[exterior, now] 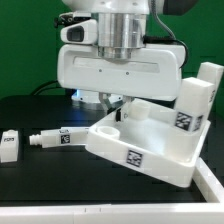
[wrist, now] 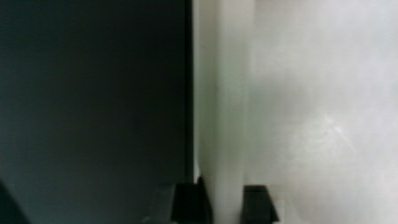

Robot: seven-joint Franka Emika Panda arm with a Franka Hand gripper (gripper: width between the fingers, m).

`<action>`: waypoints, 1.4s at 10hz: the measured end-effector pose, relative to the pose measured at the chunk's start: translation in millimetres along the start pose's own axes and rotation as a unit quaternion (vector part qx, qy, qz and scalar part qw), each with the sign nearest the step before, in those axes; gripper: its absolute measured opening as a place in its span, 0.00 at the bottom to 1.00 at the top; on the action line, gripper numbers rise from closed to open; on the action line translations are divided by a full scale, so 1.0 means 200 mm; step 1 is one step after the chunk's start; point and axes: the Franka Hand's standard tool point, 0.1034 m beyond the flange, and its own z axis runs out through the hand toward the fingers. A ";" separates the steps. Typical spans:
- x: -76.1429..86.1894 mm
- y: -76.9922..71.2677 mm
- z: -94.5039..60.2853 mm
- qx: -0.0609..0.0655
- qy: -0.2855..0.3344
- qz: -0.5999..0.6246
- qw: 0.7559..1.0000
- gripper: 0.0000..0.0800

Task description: Assemble desk

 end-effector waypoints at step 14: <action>0.35 0.03 0.02 -0.023 -0.010 -0.669 0.742 0.08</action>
Offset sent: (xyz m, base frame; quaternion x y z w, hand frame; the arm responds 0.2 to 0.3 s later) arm 0.0000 0.0000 0.0000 0.0000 0.0000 -0.1938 0.9810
